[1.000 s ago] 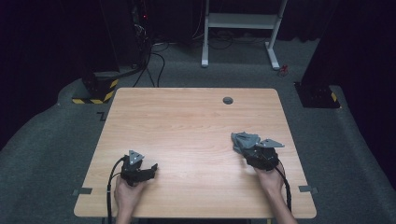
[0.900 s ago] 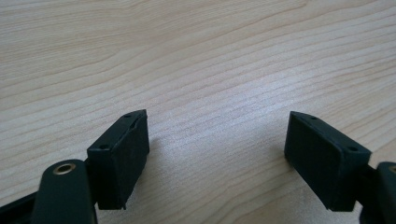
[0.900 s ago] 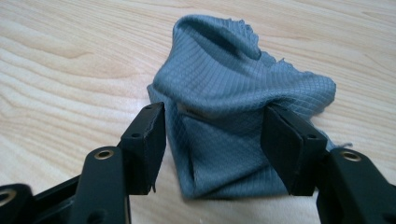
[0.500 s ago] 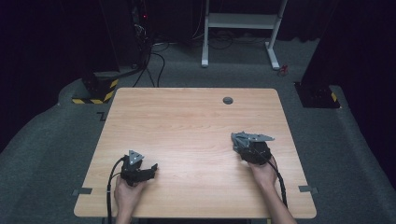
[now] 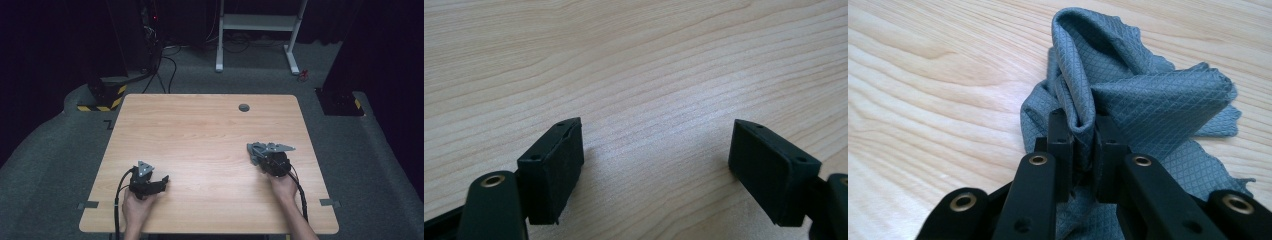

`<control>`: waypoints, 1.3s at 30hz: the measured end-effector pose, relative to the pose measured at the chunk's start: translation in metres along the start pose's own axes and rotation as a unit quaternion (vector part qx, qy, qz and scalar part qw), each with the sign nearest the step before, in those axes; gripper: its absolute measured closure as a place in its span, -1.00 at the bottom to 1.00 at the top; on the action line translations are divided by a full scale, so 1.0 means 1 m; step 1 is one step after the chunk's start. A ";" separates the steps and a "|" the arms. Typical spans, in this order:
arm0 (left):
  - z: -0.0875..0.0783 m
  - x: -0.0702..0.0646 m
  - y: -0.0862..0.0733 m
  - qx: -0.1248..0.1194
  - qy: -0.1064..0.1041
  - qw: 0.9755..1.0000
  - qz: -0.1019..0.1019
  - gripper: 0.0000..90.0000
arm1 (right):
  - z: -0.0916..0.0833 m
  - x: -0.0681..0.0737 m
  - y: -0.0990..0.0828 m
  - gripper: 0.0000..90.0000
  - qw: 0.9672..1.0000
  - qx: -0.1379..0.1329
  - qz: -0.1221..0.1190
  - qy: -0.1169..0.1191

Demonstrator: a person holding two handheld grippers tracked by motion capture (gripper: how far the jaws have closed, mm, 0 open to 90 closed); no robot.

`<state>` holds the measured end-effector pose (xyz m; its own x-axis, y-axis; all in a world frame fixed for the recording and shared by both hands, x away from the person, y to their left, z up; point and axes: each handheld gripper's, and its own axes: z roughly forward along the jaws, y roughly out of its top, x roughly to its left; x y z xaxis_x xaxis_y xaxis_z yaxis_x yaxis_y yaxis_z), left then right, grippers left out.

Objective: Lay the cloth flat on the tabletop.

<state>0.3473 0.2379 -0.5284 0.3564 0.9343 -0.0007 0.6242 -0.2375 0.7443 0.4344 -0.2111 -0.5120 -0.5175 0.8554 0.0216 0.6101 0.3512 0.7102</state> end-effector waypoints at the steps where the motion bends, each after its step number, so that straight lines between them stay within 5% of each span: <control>1: 0.000 0.000 0.000 0.000 0.000 1.000 0.000 -0.50 | -0.001 0.002 0.000 0.82 1.000 -0.002 0.001 0.003; 19: 0.000 0.000 0.000 0.000 0.000 1.000 0.000 -0.50 | -0.007 0.044 -0.005 0.81 0.997 -0.014 -0.026 0.066; 39: 0.000 0.000 0.000 -0.001 0.000 1.000 -0.002 -0.48 | 0.002 0.109 0.000 0.79 0.988 -0.015 -0.088 0.123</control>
<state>0.3471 0.2376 -0.5284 0.3541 0.9352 -0.0031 0.6238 -0.2338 0.7458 0.3787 -0.1168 -0.5112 -0.7460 0.6628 0.0642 0.4817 0.4705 0.7393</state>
